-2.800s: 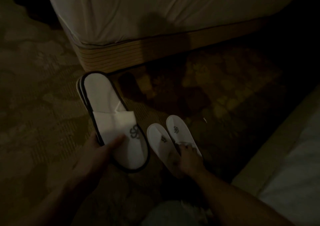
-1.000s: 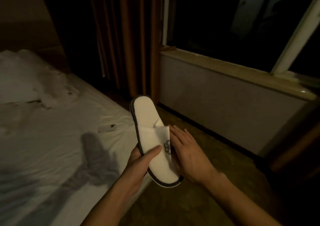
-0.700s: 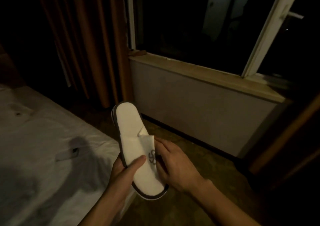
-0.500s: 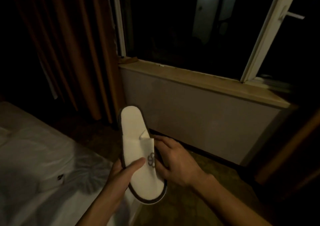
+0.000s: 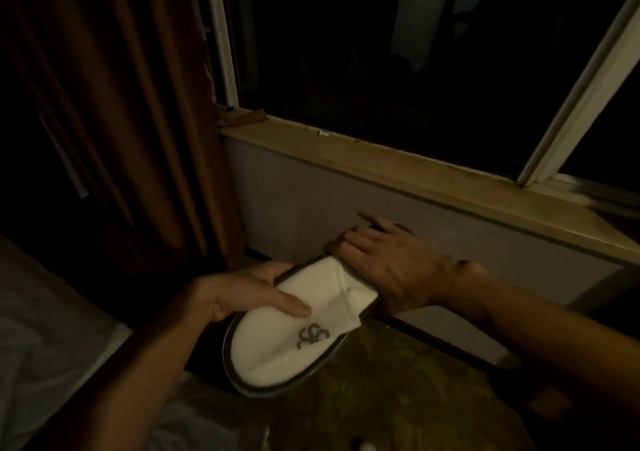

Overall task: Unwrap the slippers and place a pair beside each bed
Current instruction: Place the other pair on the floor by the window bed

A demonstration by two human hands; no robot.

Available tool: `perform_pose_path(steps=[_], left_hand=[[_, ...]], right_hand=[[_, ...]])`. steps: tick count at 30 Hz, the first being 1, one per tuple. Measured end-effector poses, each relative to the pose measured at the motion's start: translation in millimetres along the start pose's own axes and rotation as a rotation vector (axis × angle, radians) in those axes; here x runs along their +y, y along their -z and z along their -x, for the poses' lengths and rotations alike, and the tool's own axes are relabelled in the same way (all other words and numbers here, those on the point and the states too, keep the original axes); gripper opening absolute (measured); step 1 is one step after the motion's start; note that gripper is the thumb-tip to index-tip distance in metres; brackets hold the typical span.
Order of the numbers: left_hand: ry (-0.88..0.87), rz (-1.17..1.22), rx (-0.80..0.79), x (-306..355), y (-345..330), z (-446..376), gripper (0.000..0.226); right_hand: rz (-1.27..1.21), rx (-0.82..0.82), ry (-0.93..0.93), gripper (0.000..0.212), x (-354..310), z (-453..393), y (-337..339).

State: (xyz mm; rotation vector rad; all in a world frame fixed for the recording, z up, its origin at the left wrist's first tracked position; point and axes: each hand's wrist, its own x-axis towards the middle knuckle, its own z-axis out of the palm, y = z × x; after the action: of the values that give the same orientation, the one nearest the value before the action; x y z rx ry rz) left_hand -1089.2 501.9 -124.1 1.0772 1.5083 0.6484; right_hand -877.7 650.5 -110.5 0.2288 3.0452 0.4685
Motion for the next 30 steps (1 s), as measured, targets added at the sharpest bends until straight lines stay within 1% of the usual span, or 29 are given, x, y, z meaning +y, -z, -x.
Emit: perform_pose_path(steps=[2, 3, 4, 6, 7, 8, 9, 10, 12, 14, 17, 19, 21, 22, 25, 27, 28, 30], left_hand=[[-0.087, 0.13, 0.142, 17, 13, -33, 0.04], [-0.135, 0.26, 0.223, 24, 22, -47, 0.039], [-0.179, 0.441, 0.273, 30, 32, -60, 0.044], [-0.226, 0.835, 0.311, 38, 49, -82, 0.069], [-0.277, 0.943, 0.312, 42, 55, -92, 0.08], [-0.331, 0.966, 0.343, 45, 56, -104, 0.082], [-0.382, 0.955, 0.392, 50, 53, -116, 0.081], [-0.421, 0.918, 0.455, 53, 49, -129, 0.085], [-0.423, 0.832, 0.542, 62, 36, -154, 0.103], [-0.413, 0.822, 0.627, 66, 30, -174, 0.111], [-0.463, 0.885, 0.761, 63, 37, -187, 0.103], [-0.475, 0.907, 0.811, 57, 44, -187, 0.1], [-0.446, 0.903, 0.867, 53, 51, -184, 0.094], [-0.422, 0.908, 0.883, 50, 54, -183, 0.089], [-0.385, 0.954, 0.892, 39, 57, -183, 0.063], [-0.387, 0.978, 0.952, 32, 60, -185, 0.066], [-0.39, 0.998, 0.947, 30, 61, -185, 0.063], [-0.379, 1.031, 0.891, 25, 63, -183, 0.045]], right_hand=[[-0.078, 0.013, -0.082, 0.104, 36, -13, -15], [-0.115, 0.014, -0.13, 0.105, 55, -18, -22], [-0.16, 0.017, -0.18, 0.107, 75, -24, -29], [-0.266, 0.055, -0.277, 0.112, 112, -38, -38], [-0.322, 0.083, -0.333, 0.115, 127, -47, -39], [-0.376, 0.109, -0.391, 0.118, 139, -57, -39], [-0.421, 0.138, -0.436, 0.118, 147, -68, -38], [-0.457, 0.167, -0.46, 0.117, 152, -81, -38], [-0.516, 0.226, -0.463, 0.111, 152, -106, -38], [-0.6, 0.274, -0.453, 0.109, 145, -126, -39], [-0.654, 0.295, -0.436, 0.118, 135, -144, -38], [-0.697, 0.258, -0.417, 0.127, 134, -147, -32], [-0.8, 0.189, -0.39, 0.13, 134, -146, -24], [-0.834, 0.161, -0.379, 0.131, 132, -145, -20], [-0.851, 0.138, -0.378, 0.129, 123, -146, -12], [-0.848, 0.155, -0.382, 0.126, 117, -148, -10], [-0.843, 0.16, -0.383, 0.124, 114, -148, -10], [-0.838, 0.163, -0.392, 0.122, 108, -149, -12]])
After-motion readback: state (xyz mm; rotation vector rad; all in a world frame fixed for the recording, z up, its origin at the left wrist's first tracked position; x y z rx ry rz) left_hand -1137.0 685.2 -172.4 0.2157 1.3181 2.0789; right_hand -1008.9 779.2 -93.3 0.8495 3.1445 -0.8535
